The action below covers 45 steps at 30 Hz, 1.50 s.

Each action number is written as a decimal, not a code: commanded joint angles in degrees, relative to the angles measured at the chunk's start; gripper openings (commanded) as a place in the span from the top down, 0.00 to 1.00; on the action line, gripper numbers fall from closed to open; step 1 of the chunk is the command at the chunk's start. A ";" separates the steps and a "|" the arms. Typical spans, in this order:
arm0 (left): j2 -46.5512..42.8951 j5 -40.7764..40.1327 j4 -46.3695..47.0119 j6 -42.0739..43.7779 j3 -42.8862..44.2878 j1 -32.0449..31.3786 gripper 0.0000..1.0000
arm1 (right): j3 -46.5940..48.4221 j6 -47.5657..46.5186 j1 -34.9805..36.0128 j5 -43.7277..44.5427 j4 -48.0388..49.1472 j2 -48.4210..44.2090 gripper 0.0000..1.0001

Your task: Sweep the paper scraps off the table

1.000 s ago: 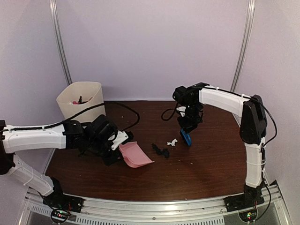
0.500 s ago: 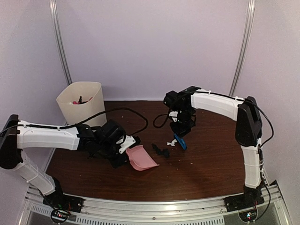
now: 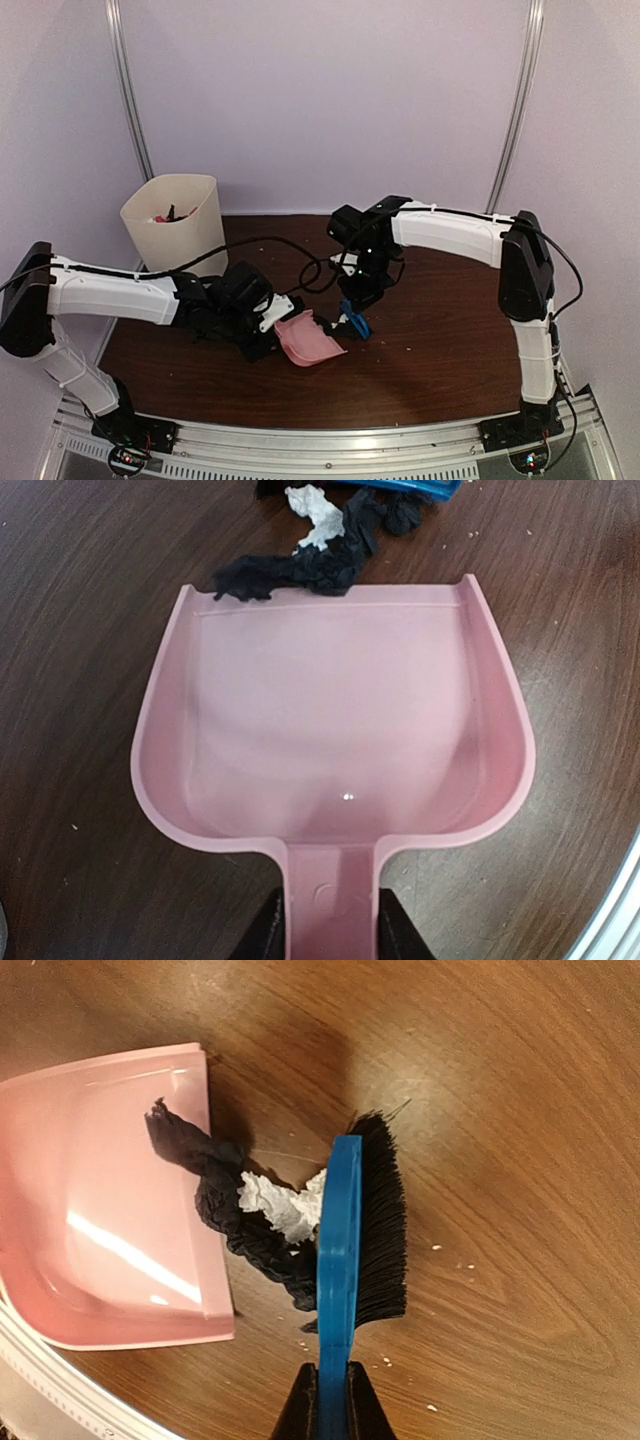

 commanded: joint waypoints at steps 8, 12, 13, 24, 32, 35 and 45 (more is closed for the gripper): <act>-0.22 0.47 4.90 0.97 -3.45 -0.22 1.00 | -4.43 2.24 1.10 -14.26 5.18 1.03 1.00; -0.79 0.34 6.74 0.97 -5.33 -0.21 1.00 | -6.17 2.79 1.07 -17.63 8.12 -0.20 1.00; -0.99 0.32 7.30 0.97 -5.81 -0.17 1.00 | -6.74 2.98 1.05 -18.41 8.76 -0.55 1.00; -3.79 0.53 12.51 0.51 -9.92 -0.27 1.00 | -11.41 4.35 1.05 -24.71 13.85 -4.16 1.00; -6.06 0.04 13.58 -0.49 -10.18 -0.26 1.00 | -13.04 5.33 0.79 -25.07 14.32 -8.16 1.00; -8.04 0.03 13.85 -1.01 -10.29 -0.22 1.00 | -13.19 6.29 0.62 -24.11 14.18 -10.00 1.00; -15.28 -2.41 17.73 -2.29 -13.36 -0.21 1.00 | -12.02 10.03 0.17 -19.26 12.20 -16.84 1.00</act>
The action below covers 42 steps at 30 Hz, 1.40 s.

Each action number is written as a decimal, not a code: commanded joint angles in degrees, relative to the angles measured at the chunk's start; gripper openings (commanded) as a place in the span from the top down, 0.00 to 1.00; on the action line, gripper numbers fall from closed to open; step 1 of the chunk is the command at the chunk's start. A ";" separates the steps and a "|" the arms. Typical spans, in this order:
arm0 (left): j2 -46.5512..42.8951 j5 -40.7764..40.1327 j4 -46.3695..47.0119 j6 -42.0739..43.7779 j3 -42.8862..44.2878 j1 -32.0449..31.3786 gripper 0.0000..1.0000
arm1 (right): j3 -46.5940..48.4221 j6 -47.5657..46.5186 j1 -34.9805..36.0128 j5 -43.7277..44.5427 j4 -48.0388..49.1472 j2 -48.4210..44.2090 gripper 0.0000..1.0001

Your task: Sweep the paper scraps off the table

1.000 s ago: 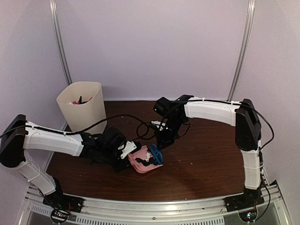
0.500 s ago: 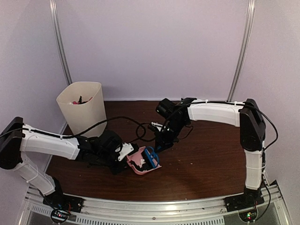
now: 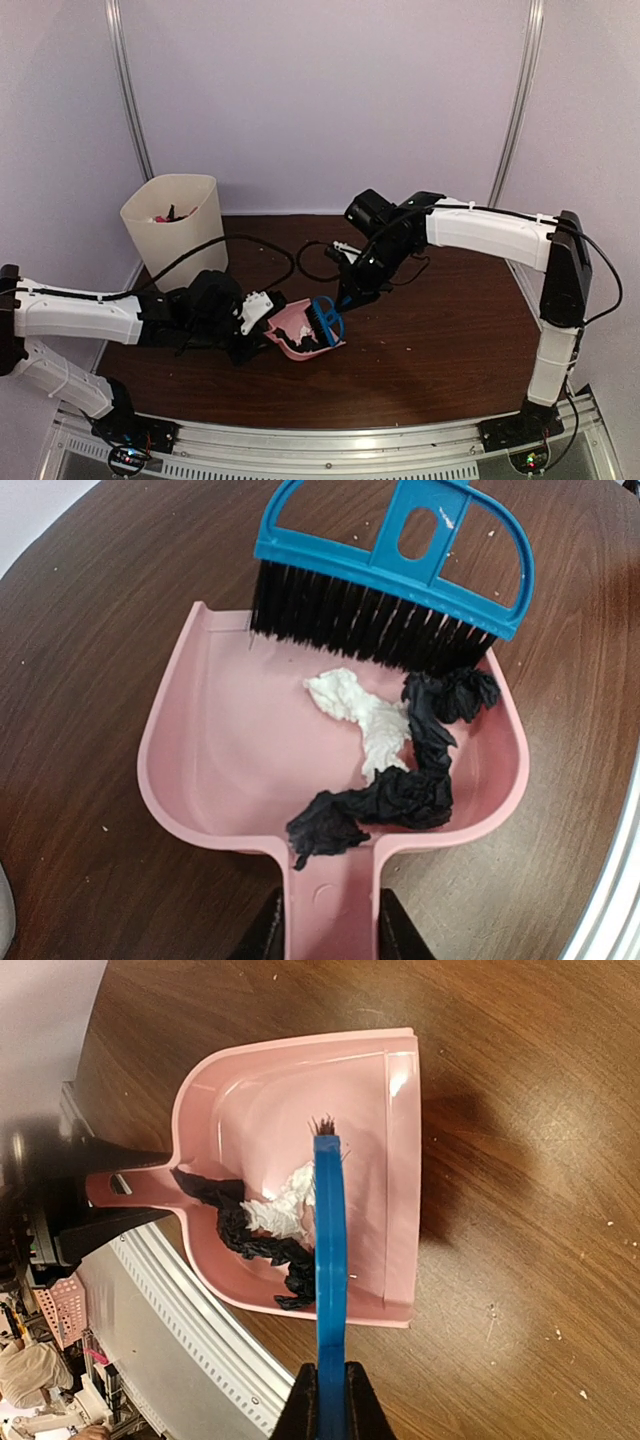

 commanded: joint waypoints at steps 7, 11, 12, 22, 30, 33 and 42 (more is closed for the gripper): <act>-7.10 -1.90 8.54 -2.82 -2.38 -0.20 1.00 | -0.38 5.15 -0.16 4.96 -1.30 -9.04 1.00; -8.82 -2.60 9.03 -3.36 -2.02 -0.21 1.00 | 0.23 6.70 -0.49 6.31 -1.26 -11.96 1.00; -9.23 -2.93 8.97 -3.42 -1.85 -0.21 1.00 | 0.33 7.13 -0.66 6.57 -1.32 -12.83 1.00; -14.17 -6.70 7.10 -5.66 1.94 -0.17 1.00 | -1.42 10.29 -2.26 13.65 -1.45 -23.27 1.00; -16.56 -8.68 3.90 -6.79 6.23 -0.15 1.00 | -5.46 15.76 -4.54 22.45 2.07 -30.68 1.00; -17.19 -11.07 1.96 -8.30 8.23 -0.12 1.00 | -6.62 17.64 -5.43 25.99 1.99 -32.48 1.00; -18.11 -20.28 -5.17 -13.35 15.49 -0.16 1.00 | -23.51 27.45 -10.09 26.06 11.50 -38.61 1.00</act>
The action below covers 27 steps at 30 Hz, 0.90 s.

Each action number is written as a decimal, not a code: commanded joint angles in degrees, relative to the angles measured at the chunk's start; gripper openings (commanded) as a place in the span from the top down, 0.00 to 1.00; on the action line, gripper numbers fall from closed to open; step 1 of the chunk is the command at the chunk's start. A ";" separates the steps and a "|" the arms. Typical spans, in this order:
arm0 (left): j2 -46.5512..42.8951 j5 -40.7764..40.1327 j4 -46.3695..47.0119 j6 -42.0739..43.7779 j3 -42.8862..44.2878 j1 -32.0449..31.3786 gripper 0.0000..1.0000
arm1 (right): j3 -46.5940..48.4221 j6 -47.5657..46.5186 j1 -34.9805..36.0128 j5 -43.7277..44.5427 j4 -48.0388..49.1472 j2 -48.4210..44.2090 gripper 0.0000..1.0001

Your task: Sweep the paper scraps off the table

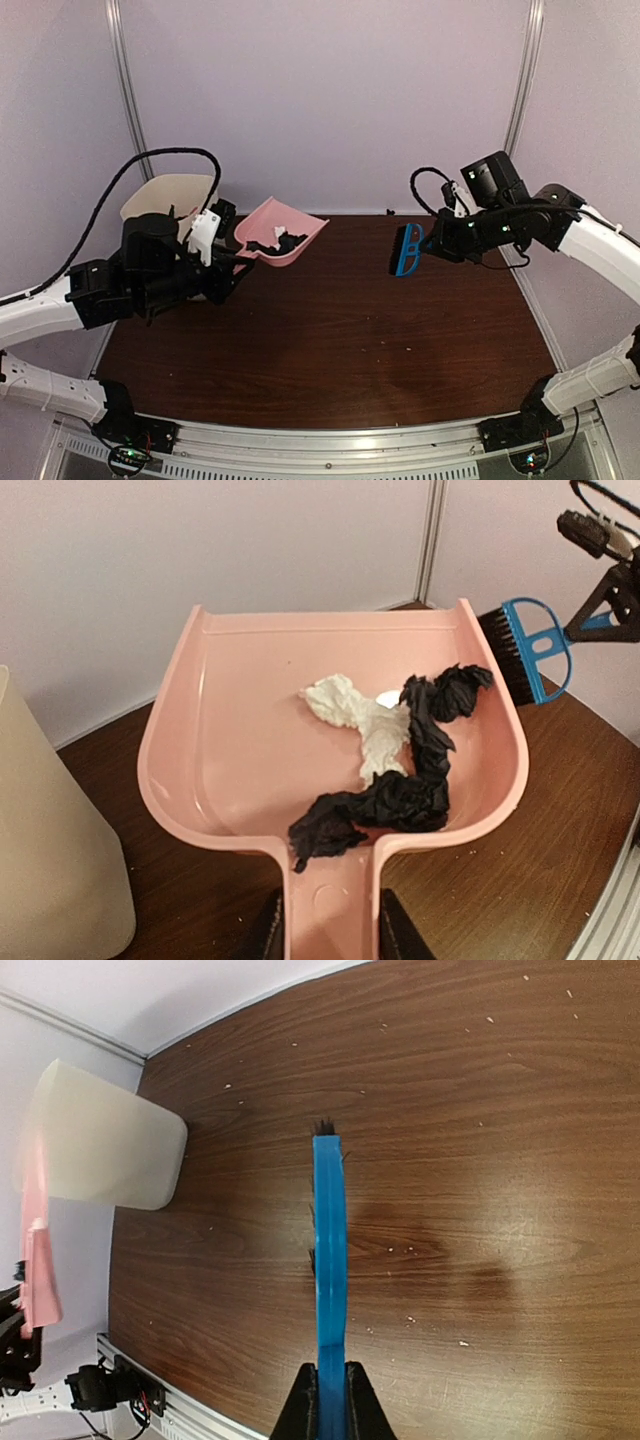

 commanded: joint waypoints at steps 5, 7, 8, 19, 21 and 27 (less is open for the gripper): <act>-1.27 -11.22 -8.24 -5.39 9.47 -0.14 1.00 | -13.34 8.62 -3.17 -0.76 10.22 -3.23 1.00; -1.16 -12.50 -10.12 -5.81 11.64 -0.12 1.00 | -14.86 8.84 -3.48 -1.07 10.94 -3.40 1.00; -1.06 -13.05 -10.96 -6.01 12.70 -0.05 1.00 | -15.54 8.91 -3.64 -1.16 11.26 -3.39 1.00; 0.74 -13.57 -17.23 -7.72 22.22 3.37 1.00 | -21.05 10.79 -4.38 -3.26 15.47 -3.12 1.00; 1.36 -11.66 -18.42 -8.82 23.84 5.37 1.00 | -21.38 10.79 -4.51 -3.23 15.51 -3.17 1.00; 3.17 -5.30 -20.85 -12.51 28.92 12.37 1.00 | -22.45 10.87 -4.70 -3.49 15.75 -3.14 1.00</act>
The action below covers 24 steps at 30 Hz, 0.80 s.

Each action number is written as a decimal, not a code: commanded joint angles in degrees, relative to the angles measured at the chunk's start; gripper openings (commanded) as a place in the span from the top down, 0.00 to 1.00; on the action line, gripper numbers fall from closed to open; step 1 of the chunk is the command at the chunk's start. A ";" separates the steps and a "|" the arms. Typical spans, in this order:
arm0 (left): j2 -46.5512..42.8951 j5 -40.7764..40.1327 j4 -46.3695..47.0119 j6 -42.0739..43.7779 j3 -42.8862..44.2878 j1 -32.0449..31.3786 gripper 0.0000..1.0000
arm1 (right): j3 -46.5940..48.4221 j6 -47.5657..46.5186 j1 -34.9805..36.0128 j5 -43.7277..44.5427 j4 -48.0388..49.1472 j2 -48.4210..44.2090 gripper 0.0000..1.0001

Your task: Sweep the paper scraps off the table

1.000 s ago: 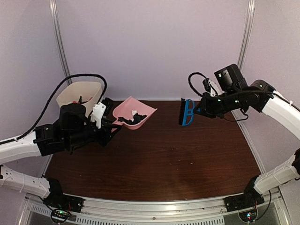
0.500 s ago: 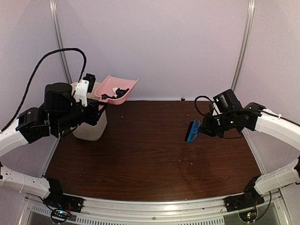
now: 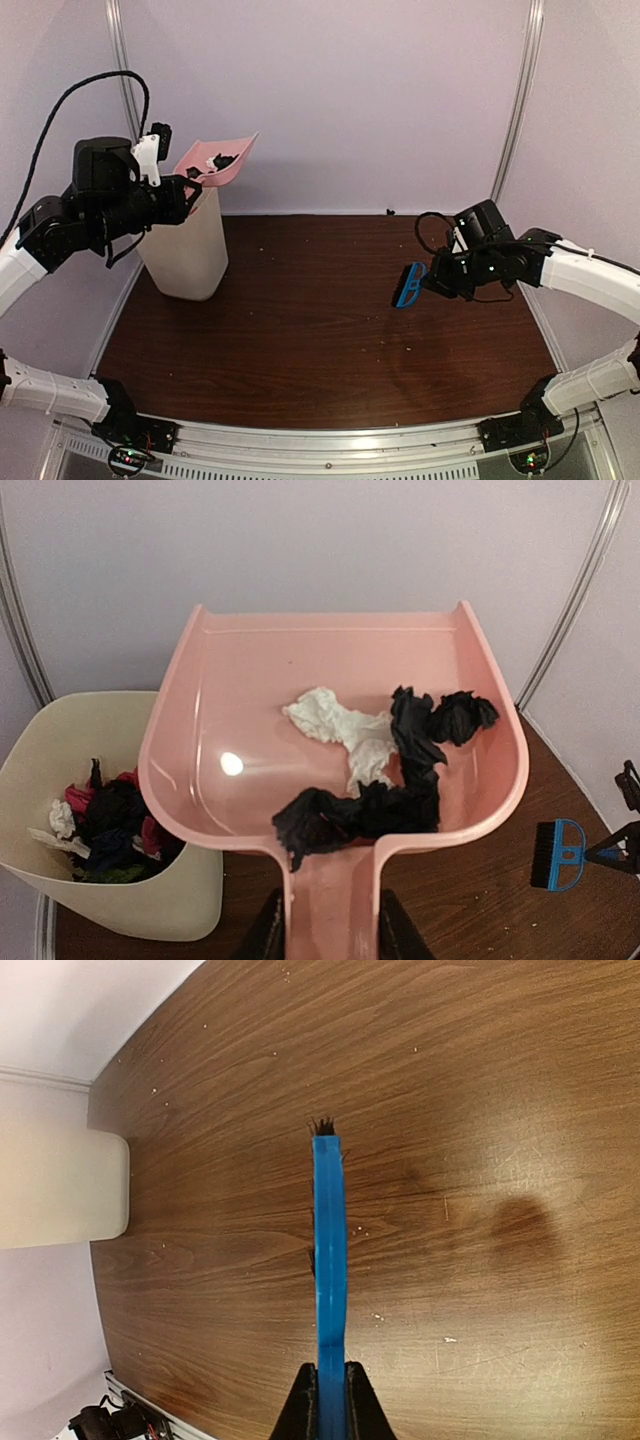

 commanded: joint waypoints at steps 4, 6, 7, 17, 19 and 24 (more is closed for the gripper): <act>3.52 4.78 -3.39 -4.51 7.43 4.63 1.00 | -1.84 0.84 -0.64 -1.30 2.06 -0.33 1.00; 5.17 6.08 -4.93 -5.83 9.10 7.02 1.00 | -1.59 0.85 -0.70 -1.67 2.38 0.44 1.00; 5.85 6.96 -5.59 -6.67 9.86 8.39 1.00 | -1.40 0.78 -0.71 -1.78 2.56 0.85 1.00; 8.76 21.28 -5.06 -16.42 11.69 23.44 1.00 | -1.05 1.00 -0.71 -3.19 3.43 3.37 1.00; 8.87 23.63 -4.19 -18.35 11.25 24.85 1.00 | -1.08 1.10 -0.71 -3.32 3.63 3.60 1.00; 9.32 29.94 -3.86 -25.17 11.87 29.14 1.00 | -0.99 1.35 -0.71 -3.79 3.57 3.98 1.00</act>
